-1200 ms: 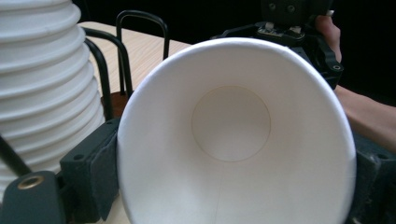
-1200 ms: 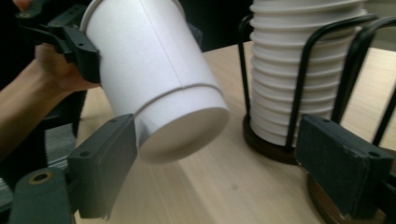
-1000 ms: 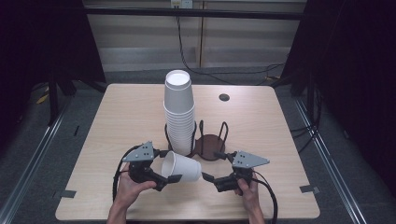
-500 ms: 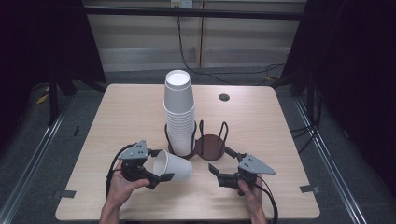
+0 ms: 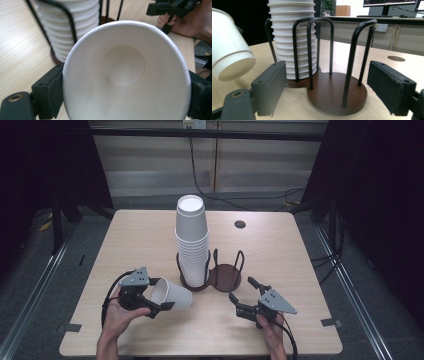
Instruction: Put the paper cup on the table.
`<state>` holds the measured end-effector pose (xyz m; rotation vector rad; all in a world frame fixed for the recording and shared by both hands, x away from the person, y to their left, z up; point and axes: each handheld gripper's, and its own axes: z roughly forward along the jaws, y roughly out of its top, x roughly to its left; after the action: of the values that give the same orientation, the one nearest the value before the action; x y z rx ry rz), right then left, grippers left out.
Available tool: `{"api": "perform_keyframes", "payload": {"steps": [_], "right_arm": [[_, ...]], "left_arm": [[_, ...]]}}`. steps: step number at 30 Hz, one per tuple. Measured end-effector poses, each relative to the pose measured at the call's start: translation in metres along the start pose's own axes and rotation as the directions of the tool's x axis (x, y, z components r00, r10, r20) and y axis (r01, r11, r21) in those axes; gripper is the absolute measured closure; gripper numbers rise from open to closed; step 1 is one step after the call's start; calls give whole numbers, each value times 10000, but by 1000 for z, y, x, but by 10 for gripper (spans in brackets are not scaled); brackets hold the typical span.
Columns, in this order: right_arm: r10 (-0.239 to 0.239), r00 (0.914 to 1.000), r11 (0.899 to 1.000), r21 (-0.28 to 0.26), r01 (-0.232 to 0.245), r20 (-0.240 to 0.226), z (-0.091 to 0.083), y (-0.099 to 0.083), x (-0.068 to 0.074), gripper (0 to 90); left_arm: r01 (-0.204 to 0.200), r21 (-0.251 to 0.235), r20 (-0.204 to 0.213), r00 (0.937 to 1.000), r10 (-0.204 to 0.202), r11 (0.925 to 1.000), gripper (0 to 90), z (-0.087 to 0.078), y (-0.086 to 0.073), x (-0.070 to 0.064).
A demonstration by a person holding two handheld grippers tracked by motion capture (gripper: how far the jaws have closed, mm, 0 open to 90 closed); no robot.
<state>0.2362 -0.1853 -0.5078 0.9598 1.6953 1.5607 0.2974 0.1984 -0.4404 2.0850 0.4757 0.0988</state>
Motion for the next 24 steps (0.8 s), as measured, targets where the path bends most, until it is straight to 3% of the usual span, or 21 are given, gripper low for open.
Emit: {"api": "perform_keyframes", "payload": {"steps": [7, 10, 18, 20, 21, 24], "right_arm": [[111, 9997, 9993, -365, -104, 195, -3, -2, -1, 150], [211, 9991, 9964, -824, -180, 364, -7, -4, -2, 129], [64, 9987, 9962, -875, -20, 503, -8, -5, 0, 130], [67, 9987, 9962, -874, -23, 502, -8, -5, 0, 130], [61, 9987, 9961, -879, -17, 501, -8, -5, 0, 131], [66, 9987, 9962, -876, -22, 501, -8, -5, 0, 131]], "left_arm": [[301, 87, -321, 9990, -298, 9995, 103, -13, -6, 10], [496, 57, -363, 9981, -494, 9988, 104, -18, -7, 14], [850, 571, -1048, 9914, -787, 9947, 103, -34, 1, 29], [1008, 839, -1185, 9888, -905, 9914, 103, -35, 5, 34], [1077, 1095, -1499, 9845, -907, 9881, 103, -35, 7, 37], [1086, 1348, -1643, 9827, -859, 9849, 103, -36, 12, 40]]}}
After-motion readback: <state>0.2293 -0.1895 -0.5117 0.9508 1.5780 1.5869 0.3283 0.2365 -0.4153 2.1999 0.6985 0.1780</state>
